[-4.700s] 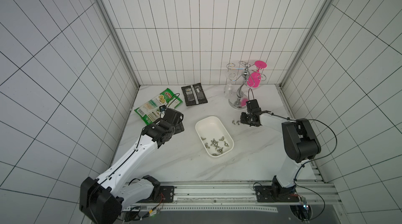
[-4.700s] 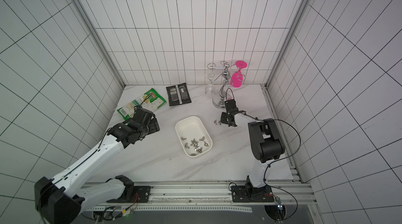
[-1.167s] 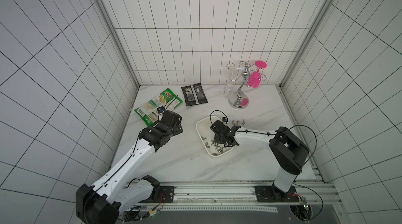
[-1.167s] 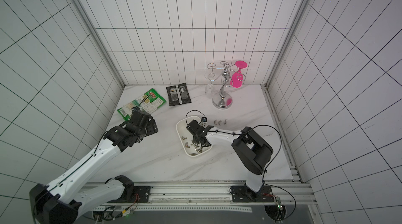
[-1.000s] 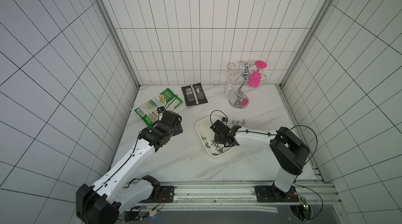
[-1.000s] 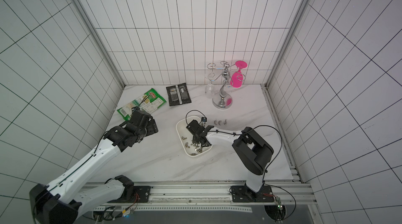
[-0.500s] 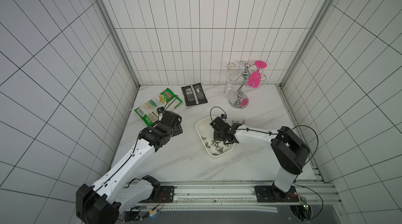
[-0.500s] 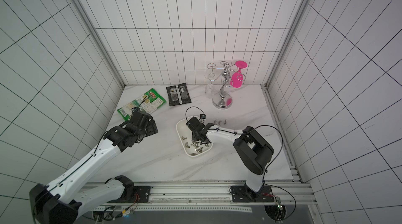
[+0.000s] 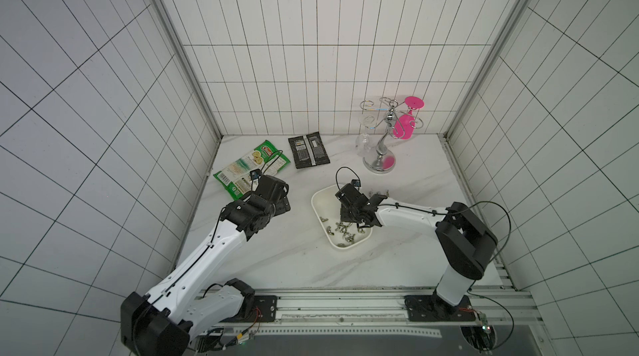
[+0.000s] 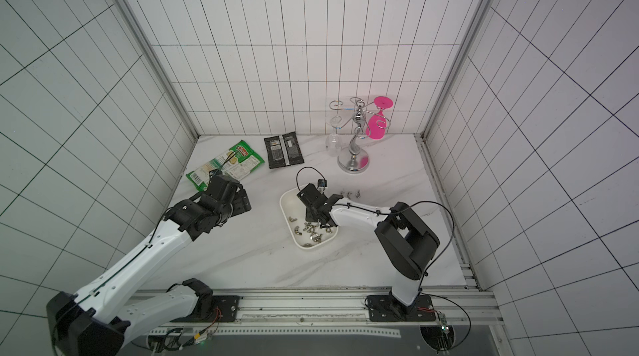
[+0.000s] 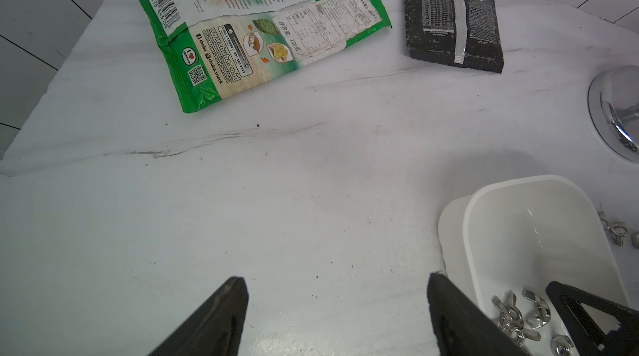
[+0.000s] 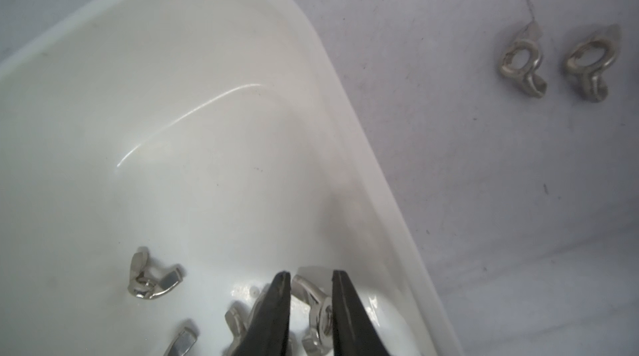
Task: Take out the wing nut from the storage box
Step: Pick up the wing nut from the storage box.
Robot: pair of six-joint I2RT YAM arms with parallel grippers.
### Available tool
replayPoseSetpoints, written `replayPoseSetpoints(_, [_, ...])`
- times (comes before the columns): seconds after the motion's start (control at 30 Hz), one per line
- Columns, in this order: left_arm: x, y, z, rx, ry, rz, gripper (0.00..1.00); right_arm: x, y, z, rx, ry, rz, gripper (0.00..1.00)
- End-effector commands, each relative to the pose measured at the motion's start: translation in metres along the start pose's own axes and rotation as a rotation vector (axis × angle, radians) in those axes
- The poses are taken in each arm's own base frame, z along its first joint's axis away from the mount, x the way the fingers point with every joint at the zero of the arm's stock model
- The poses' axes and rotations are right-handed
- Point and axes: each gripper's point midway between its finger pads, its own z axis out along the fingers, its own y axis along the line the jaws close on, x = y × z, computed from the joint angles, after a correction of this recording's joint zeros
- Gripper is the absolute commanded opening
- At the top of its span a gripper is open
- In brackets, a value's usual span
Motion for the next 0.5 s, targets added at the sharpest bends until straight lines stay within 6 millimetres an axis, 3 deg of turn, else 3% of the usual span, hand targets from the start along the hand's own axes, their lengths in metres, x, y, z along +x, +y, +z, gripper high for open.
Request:
replayPoseSetpoints(0.0, [-0.009,-0.006,-0.004,0.015,-0.023,-0.002,0.85,0.017,-0.004,0.005,0.007,0.046,-0.020,0.26])
replayPoseSetpoints(0.47, [-0.007,-0.004,-0.003,0.011,-0.021,-0.001,0.85,0.031,-0.006,0.019,0.027,0.085,-0.039,0.15])
